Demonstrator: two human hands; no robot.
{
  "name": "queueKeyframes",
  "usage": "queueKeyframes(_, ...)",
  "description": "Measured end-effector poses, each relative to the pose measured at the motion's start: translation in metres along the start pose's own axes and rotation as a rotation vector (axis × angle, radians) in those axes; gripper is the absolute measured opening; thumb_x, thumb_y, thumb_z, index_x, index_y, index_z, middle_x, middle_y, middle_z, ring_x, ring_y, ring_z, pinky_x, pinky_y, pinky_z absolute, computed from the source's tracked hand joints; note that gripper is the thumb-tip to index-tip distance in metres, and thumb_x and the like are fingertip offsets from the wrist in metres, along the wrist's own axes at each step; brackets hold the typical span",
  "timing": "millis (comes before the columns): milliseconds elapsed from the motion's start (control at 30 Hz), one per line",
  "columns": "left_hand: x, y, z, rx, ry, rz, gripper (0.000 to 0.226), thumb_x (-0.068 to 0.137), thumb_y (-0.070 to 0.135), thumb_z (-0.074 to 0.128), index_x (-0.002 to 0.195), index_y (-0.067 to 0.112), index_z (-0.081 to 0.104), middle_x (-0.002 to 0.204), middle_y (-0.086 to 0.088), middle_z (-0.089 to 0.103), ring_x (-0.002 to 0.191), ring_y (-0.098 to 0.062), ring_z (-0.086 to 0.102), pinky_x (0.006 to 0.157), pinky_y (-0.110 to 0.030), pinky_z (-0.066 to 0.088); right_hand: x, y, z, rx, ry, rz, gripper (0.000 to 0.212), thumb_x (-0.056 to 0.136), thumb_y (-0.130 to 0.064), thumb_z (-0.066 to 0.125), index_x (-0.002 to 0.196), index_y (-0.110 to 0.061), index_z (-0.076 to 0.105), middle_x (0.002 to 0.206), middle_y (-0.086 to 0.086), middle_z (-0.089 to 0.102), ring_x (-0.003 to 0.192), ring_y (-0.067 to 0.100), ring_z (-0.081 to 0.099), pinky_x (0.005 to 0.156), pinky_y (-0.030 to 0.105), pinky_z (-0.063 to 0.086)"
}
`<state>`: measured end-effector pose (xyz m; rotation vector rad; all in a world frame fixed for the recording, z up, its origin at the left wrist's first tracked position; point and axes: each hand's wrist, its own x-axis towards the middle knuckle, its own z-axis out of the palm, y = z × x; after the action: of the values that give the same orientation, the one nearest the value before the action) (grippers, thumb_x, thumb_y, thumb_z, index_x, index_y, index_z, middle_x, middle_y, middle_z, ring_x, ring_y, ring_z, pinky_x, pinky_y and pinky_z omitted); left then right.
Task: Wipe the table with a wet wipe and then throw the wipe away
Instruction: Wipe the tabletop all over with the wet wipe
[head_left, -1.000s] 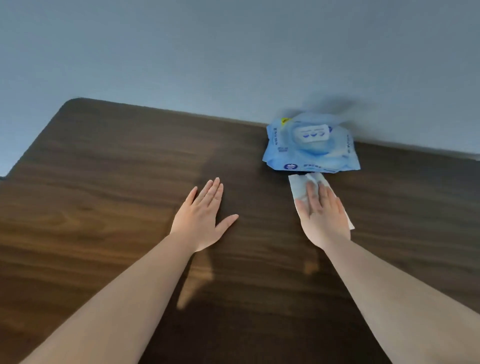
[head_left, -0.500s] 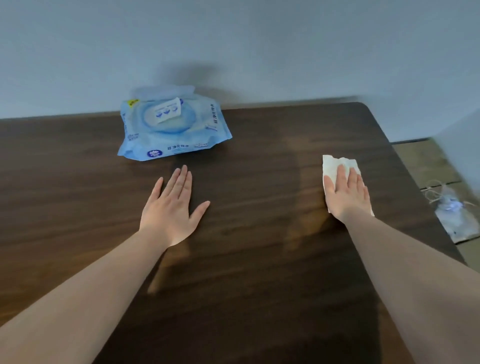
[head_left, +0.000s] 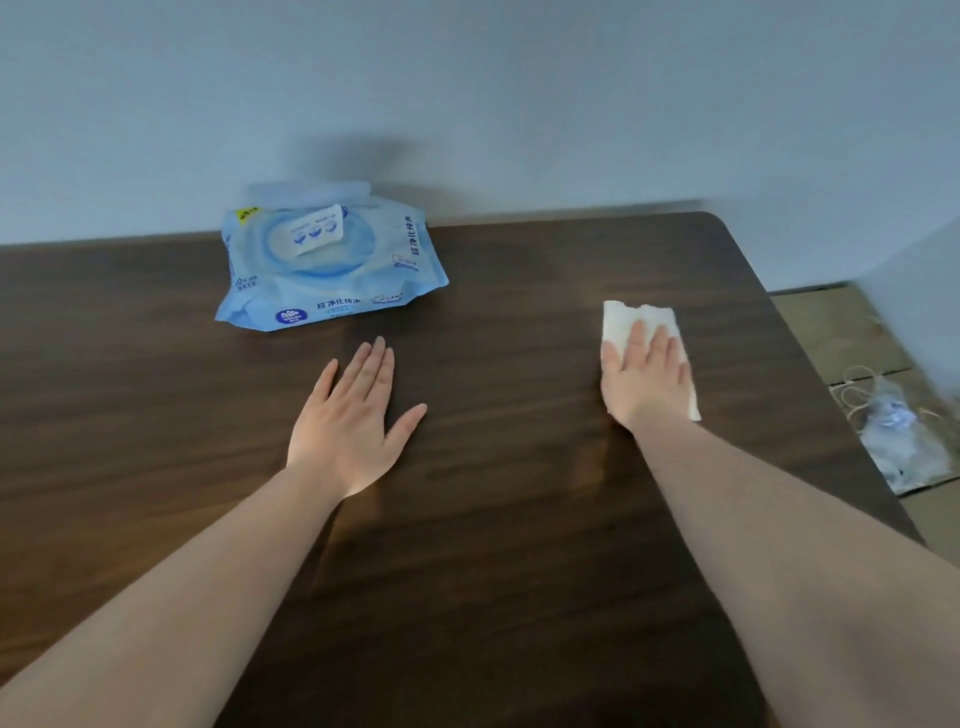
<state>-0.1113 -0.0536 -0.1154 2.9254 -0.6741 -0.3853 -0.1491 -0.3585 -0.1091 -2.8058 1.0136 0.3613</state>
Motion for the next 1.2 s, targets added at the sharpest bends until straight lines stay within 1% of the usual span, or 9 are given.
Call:
queueKeyframes(167,-0.057,-0.048,-0.002,-0.046,0.049,-0.117,0.081,0.085,0.068,0.006,0.147,0.016,-0.005,0.156,0.002,-0.009,0.142,-0.01,-0.01,0.115,-0.034,-0.004,-0.061,-0.132,0.028,-0.015,-0.056,-0.418,0.062,0.097,-0.05,0.008,0.149,-0.022,-0.012,0.16,0.007,-0.01,0.147,0.024,-0.01,0.119,0.041,-0.005)
queueKeyframes(267,-0.11,-0.114,-0.002,-0.032,0.071,-0.271,0.09,0.081,0.073,0.002,0.148,0.013,0.002,0.157,-0.002,-0.001,0.143,-0.013,-0.003,0.117,-0.036,0.002,-0.112,-0.215,0.051,-0.038,-0.057,-0.656,0.062,0.097,-0.05,0.01,0.15,-0.022,-0.006,0.16,0.007,-0.005,0.147,0.023,-0.007,0.12,0.04,-0.003)
queueKeyframes(400,-0.192,-0.206,-0.002,-0.019,0.05,-0.534,0.094,0.078,0.074,0.004,0.147,0.011,-0.003,0.157,-0.002,-0.006,0.143,-0.013,-0.008,0.119,-0.038,0.004,-0.162,-0.303,0.072,-0.083,-0.068,-0.826,0.062,0.097,-0.049,0.01,0.15,-0.02,-0.003,0.161,0.007,-0.002,0.147,0.023,-0.005,0.12,0.04,-0.003)
queueKeyframes(500,-0.258,-0.257,0.006,-0.028,0.058,-0.698,0.099,0.074,0.079,-0.003,0.147,0.012,-0.006,0.157,-0.001,-0.009,0.142,-0.01,-0.01,0.118,-0.037,0.003,-0.203,-0.365,0.089,-0.098,-0.102,-0.985,0.061,0.097,-0.049,0.01,0.15,-0.022,-0.002,0.161,0.007,-0.004,0.147,0.024,-0.004,0.12,0.04,-0.002)
queueKeyframes(633,-0.301,-0.276,0.016,-0.078,0.114,-0.802,0.101,0.072,0.08,-0.003,0.147,0.013,-0.004,0.157,-0.001,-0.007,0.143,-0.012,-0.009,0.117,-0.036,0.0,-0.275,-0.454,0.116,-0.075,-0.131,-1.176,0.059,0.098,-0.048,0.015,0.15,-0.022,0.005,0.161,0.007,0.002,0.147,0.024,-0.001,0.12,0.041,0.0)
queueKeyframes(733,-0.301,-0.28,0.019,-0.066,0.157,-0.807,0.1,0.073,0.082,-0.004,0.146,0.015,-0.005,0.155,0.0,-0.008,0.143,-0.014,-0.008,0.116,-0.036,-0.002,-0.318,-0.51,0.133,-0.098,-0.069,-1.281,0.059,0.098,-0.048,0.019,0.15,-0.021,0.011,0.16,0.008,0.009,0.147,0.025,0.006,0.119,0.041,0.003)
queueKeyframes(800,-0.301,-0.283,0.02,-0.055,0.175,-0.802,0.1,0.073,0.083,-0.004,0.147,0.016,-0.004,0.156,0.0,-0.008,0.143,-0.014,-0.008,0.117,-0.037,-0.003,-0.333,-0.539,0.14,-0.123,-0.088,-1.31,0.059,0.098,-0.049,0.016,0.15,-0.022,0.008,0.16,0.007,0.006,0.147,0.024,0.004,0.12,0.042,0.002)
queueKeyframes(967,-0.299,-0.285,0.02,-0.095,0.183,-0.804,0.099,0.073,0.083,0.0,0.147,0.017,-0.004,0.156,0.001,-0.009,0.143,-0.014,-0.011,0.118,-0.039,-0.003,-0.34,-0.567,0.146,-0.152,-0.088,-1.369,0.06,0.097,-0.051,0.014,0.15,-0.024,0.006,0.161,0.005,0.003,0.147,0.022,0.001,0.12,0.042,0.001)
queueKeyframes(1200,-0.299,-0.279,0.018,0.02,0.121,-0.746,0.098,0.078,0.078,0.0,0.147,0.008,0.002,0.158,-0.007,0.001,0.144,-0.017,-0.002,0.116,-0.036,0.002,-0.285,-0.473,0.124,-0.118,-0.129,-1.198,0.061,0.096,-0.052,0.01,0.15,-0.025,0.0,0.161,0.0,-0.002,0.147,0.018,-0.004,0.12,0.037,-0.004)
